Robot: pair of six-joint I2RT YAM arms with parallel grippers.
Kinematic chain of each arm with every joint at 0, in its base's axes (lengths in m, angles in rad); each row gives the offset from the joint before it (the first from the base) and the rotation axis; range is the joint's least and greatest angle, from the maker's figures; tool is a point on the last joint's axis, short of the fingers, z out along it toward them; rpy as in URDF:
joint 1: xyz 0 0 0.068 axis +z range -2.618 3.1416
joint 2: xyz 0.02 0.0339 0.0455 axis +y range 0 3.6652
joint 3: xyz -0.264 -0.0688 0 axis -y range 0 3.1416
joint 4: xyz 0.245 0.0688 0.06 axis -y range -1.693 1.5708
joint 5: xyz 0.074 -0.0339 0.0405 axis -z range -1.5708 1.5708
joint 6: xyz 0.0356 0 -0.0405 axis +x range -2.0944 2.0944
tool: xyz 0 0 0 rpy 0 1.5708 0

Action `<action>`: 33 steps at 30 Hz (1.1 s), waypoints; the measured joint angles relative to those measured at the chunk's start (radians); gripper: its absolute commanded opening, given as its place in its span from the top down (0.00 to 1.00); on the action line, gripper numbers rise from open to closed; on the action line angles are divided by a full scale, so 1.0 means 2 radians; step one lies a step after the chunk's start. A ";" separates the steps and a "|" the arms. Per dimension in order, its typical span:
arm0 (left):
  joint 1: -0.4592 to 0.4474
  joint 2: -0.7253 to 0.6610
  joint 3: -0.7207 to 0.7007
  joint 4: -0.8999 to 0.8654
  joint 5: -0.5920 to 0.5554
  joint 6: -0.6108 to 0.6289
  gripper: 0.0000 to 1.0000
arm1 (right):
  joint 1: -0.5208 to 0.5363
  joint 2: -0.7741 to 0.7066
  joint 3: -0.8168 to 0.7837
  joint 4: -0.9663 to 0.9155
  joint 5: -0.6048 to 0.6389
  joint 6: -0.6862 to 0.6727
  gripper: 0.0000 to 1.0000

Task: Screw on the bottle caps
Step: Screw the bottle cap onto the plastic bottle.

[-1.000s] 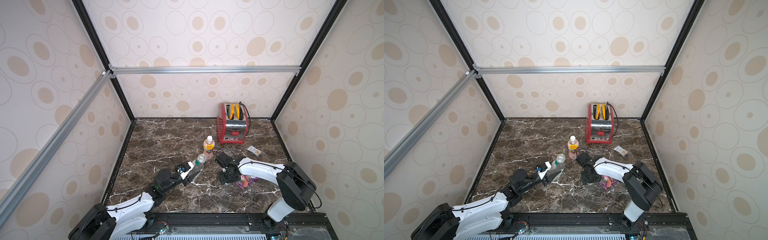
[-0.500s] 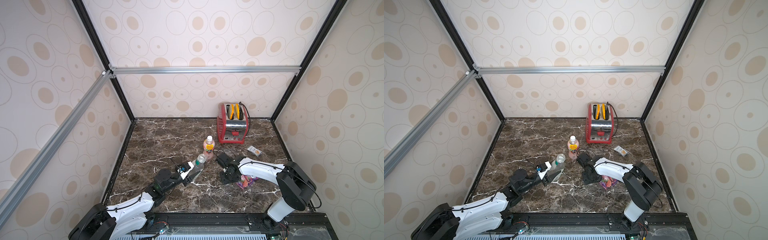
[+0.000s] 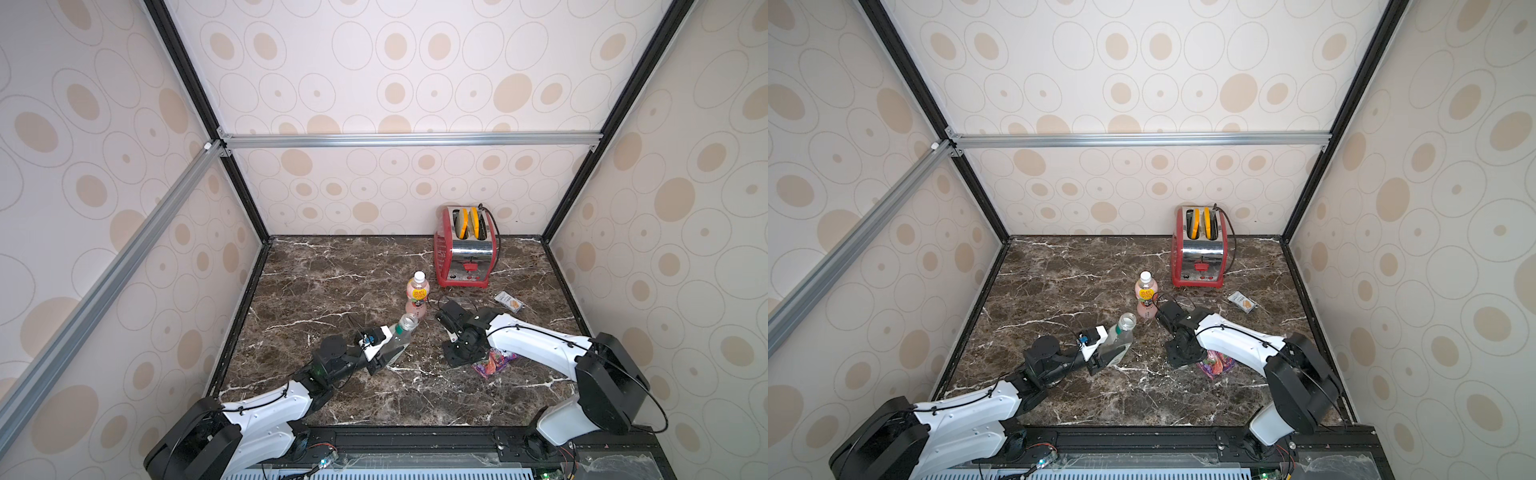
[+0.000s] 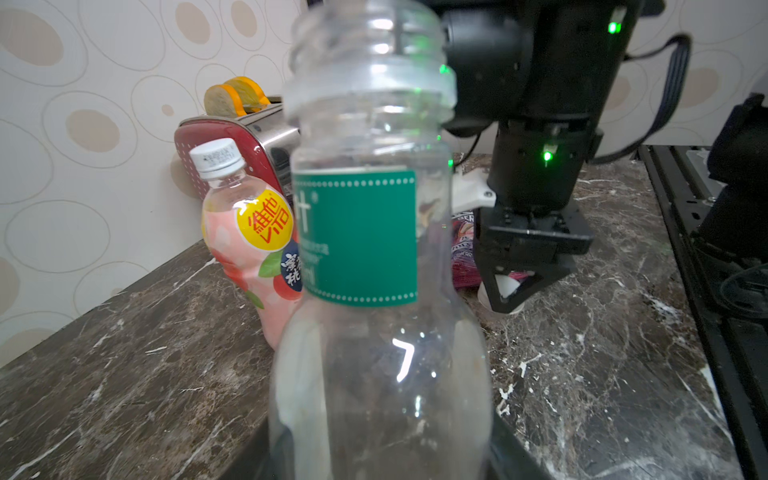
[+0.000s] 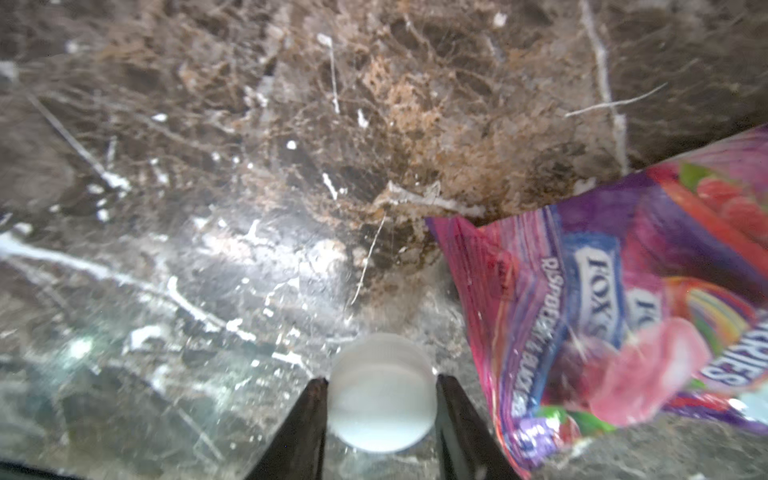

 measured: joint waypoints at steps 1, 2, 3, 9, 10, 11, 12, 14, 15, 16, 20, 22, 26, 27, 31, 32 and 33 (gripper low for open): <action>-0.002 0.006 0.002 0.000 0.004 0.004 0.46 | -0.001 -0.007 0.013 -0.013 -0.003 -0.007 0.62; -0.004 0.013 0.005 0.000 0.009 0.011 0.46 | -0.002 -0.017 0.030 -0.029 -0.006 -0.016 0.62; -0.006 0.019 0.007 0.000 0.014 0.017 0.46 | -0.003 -0.025 0.048 -0.045 -0.011 -0.025 0.62; -0.015 0.058 0.010 0.015 0.038 0.051 0.45 | -0.006 -0.053 0.185 -0.145 -0.035 -0.077 0.62; -0.016 0.064 0.010 0.019 0.040 0.055 0.45 | -0.006 -0.053 0.207 -0.160 -0.040 -0.085 0.63; -0.017 0.070 0.010 0.022 0.042 0.058 0.45 | -0.006 -0.053 0.225 -0.172 -0.047 -0.092 0.63; -0.018 0.074 0.010 0.024 0.043 0.061 0.45 | -0.006 -0.053 0.241 -0.183 -0.053 -0.099 0.63; -0.021 0.082 0.010 0.029 0.046 0.067 0.45 | -0.006 -0.053 0.270 -0.199 -0.071 -0.112 0.64; -0.022 0.084 0.010 0.031 0.047 0.068 0.45 | -0.006 -0.053 0.278 -0.203 -0.080 -0.117 0.64; -0.023 0.085 0.010 0.033 0.048 0.070 0.45 | -0.006 -0.052 0.287 -0.205 -0.092 -0.122 0.65; -0.027 0.087 0.012 0.039 0.055 0.070 0.45 | -0.005 -0.040 0.308 -0.213 -0.126 -0.137 0.65; -0.028 0.092 0.016 0.050 0.059 0.063 0.45 | -0.003 -0.030 0.312 -0.211 -0.137 -0.142 0.65; -0.029 0.113 0.020 0.088 0.068 0.041 0.45 | 0.003 -0.014 0.311 -0.207 -0.151 -0.149 0.65; -0.029 0.119 0.020 0.095 0.069 0.036 0.45 | 0.005 -0.013 0.311 -0.205 -0.153 -0.150 0.65; -0.029 0.139 0.020 0.124 0.073 0.015 0.46 | 0.009 -0.012 0.311 -0.202 -0.158 -0.154 0.65; -0.029 0.142 0.021 0.129 0.075 0.011 0.46 | 0.010 -0.012 0.311 -0.201 -0.159 -0.154 0.65; -0.029 0.143 0.022 0.134 0.076 0.008 0.46 | 0.011 -0.012 0.311 -0.201 -0.159 -0.155 0.65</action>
